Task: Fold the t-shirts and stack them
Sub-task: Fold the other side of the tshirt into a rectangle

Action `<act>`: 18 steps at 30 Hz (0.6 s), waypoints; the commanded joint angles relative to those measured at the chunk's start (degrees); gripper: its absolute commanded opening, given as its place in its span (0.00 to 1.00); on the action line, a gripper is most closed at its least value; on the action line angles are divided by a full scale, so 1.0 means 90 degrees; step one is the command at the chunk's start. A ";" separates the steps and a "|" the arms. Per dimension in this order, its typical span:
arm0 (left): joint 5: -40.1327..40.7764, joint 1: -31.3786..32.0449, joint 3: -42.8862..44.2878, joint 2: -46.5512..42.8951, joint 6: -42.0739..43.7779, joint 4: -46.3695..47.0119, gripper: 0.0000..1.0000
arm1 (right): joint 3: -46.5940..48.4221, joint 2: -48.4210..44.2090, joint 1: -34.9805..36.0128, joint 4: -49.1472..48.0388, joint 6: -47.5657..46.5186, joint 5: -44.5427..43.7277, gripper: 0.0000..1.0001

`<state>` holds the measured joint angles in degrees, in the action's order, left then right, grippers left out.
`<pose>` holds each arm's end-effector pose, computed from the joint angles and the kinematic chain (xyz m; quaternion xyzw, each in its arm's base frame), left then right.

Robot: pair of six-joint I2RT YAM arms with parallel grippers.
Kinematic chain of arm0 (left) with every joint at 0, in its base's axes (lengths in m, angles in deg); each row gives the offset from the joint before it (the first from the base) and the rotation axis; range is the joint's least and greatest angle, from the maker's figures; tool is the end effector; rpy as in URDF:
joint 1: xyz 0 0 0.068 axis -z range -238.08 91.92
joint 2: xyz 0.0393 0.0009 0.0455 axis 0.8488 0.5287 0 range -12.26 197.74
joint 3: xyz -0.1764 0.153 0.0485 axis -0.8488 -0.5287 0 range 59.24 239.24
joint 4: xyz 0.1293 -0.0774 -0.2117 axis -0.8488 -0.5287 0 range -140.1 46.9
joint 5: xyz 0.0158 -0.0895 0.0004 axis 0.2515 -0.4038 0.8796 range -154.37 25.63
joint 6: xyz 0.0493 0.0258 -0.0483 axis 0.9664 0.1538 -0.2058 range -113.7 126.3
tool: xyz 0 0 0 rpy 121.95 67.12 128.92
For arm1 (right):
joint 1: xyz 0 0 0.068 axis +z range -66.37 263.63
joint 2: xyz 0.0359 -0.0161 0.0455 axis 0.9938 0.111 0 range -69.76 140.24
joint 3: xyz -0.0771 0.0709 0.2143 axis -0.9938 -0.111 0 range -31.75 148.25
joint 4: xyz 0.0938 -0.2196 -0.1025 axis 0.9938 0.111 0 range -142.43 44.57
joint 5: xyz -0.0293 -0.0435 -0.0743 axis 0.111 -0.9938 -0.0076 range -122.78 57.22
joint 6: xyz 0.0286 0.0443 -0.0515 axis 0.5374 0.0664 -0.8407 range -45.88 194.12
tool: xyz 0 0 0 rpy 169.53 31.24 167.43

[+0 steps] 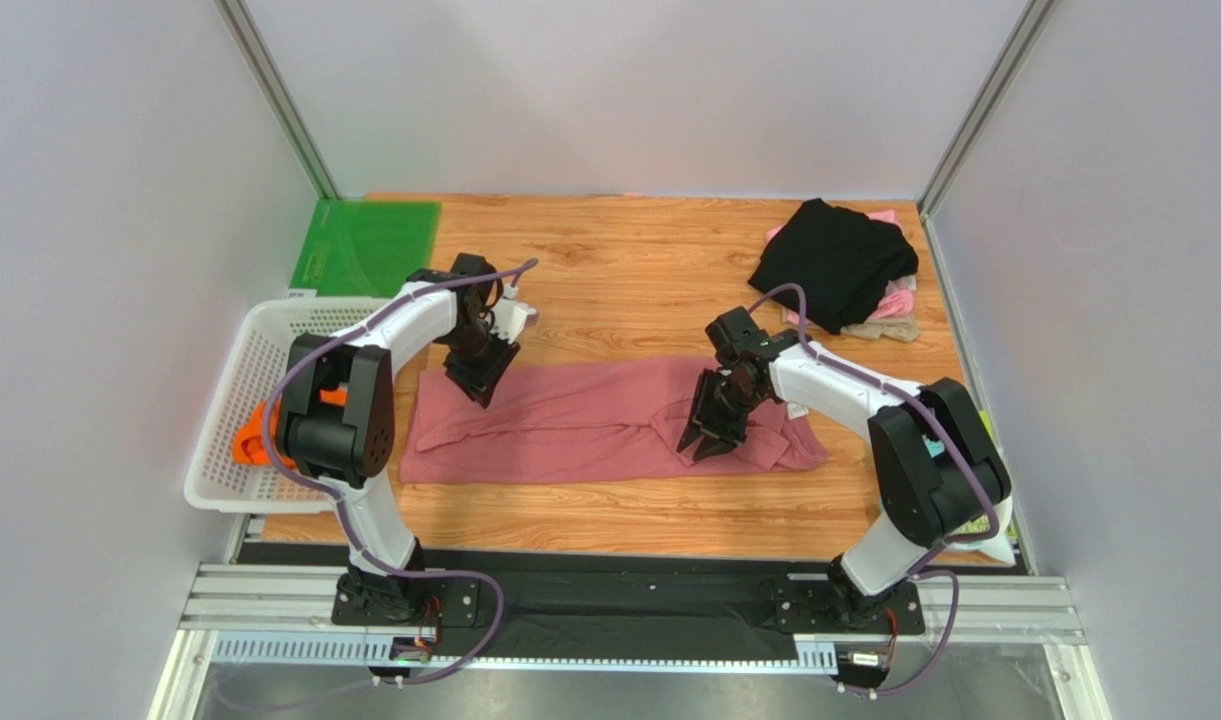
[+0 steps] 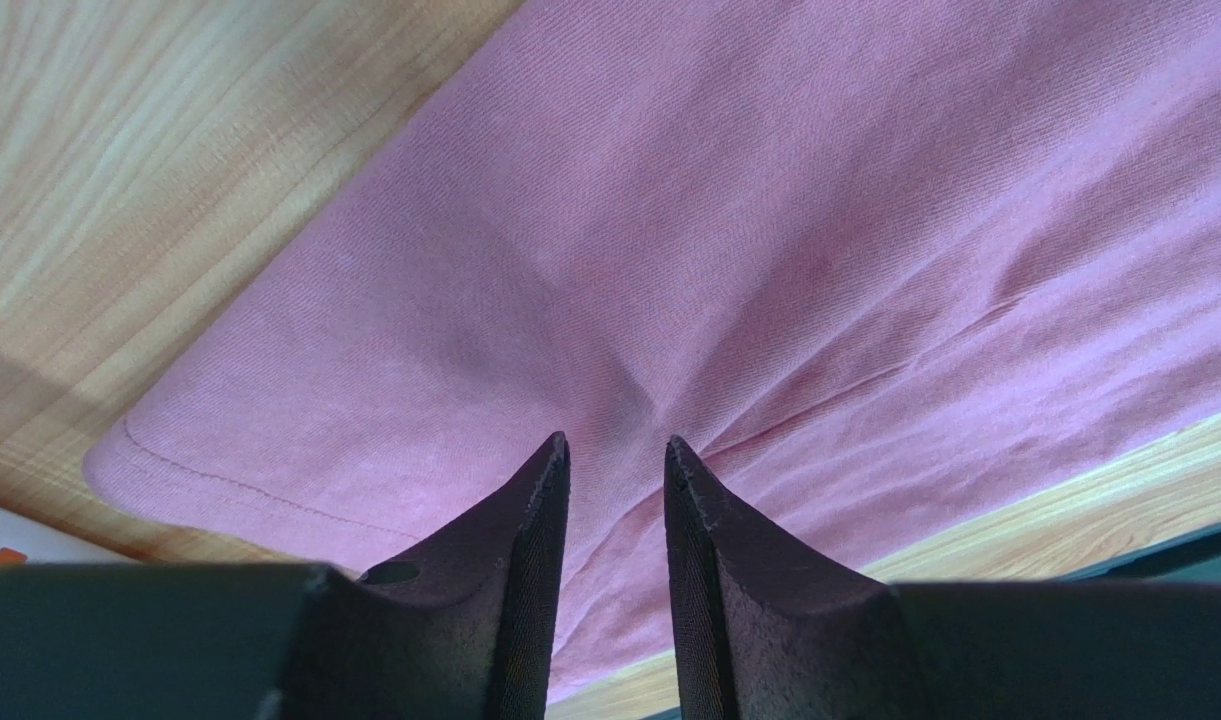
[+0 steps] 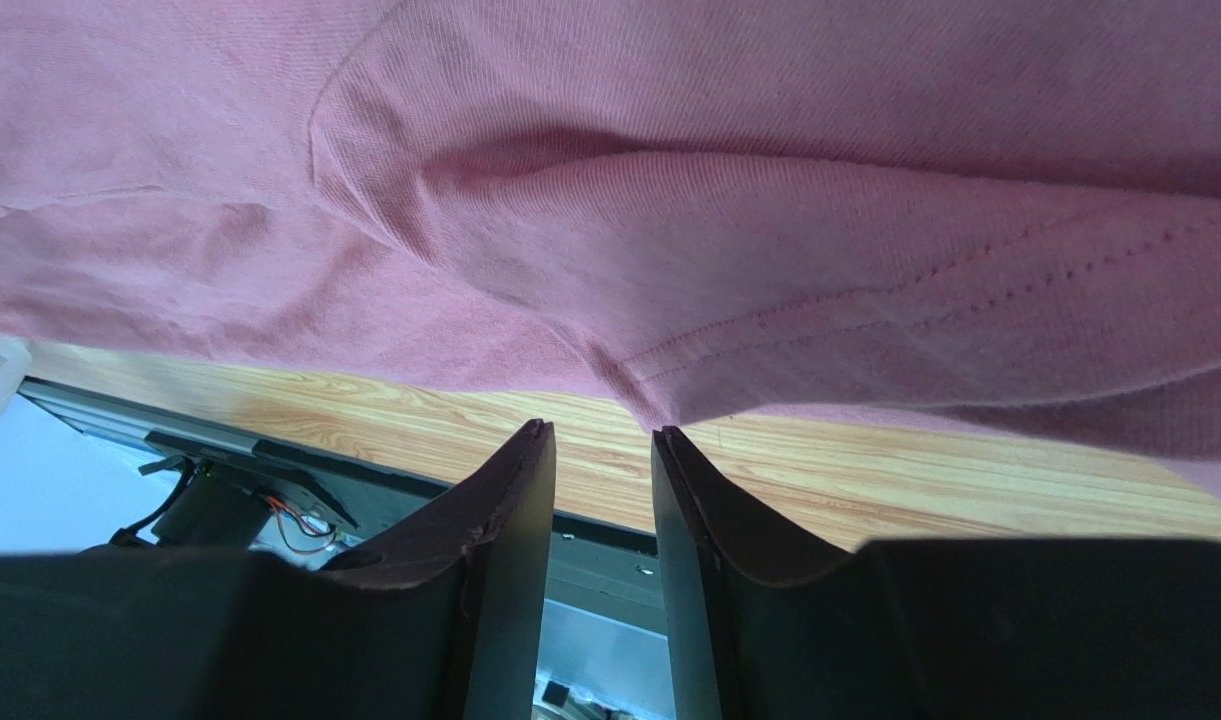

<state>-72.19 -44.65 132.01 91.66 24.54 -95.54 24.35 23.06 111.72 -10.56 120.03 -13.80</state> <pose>0.3182 -0.0847 0.1265 0.2755 0.9573 -0.0657 0.0585 0.2450 0.1535 0.1147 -0.1358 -0.9721 -0.1901 0.0204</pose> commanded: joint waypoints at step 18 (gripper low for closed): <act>-0.0001 0.0012 -0.0098 -0.0375 0.0210 0.0046 0.36 | -0.0041 -0.0019 0.0120 -0.0199 0.0114 -0.0195 0.46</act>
<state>-71.77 -44.65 131.14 90.58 25.67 -95.50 24.35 25.49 112.14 -11.52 120.42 -14.85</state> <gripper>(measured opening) 0.366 0.459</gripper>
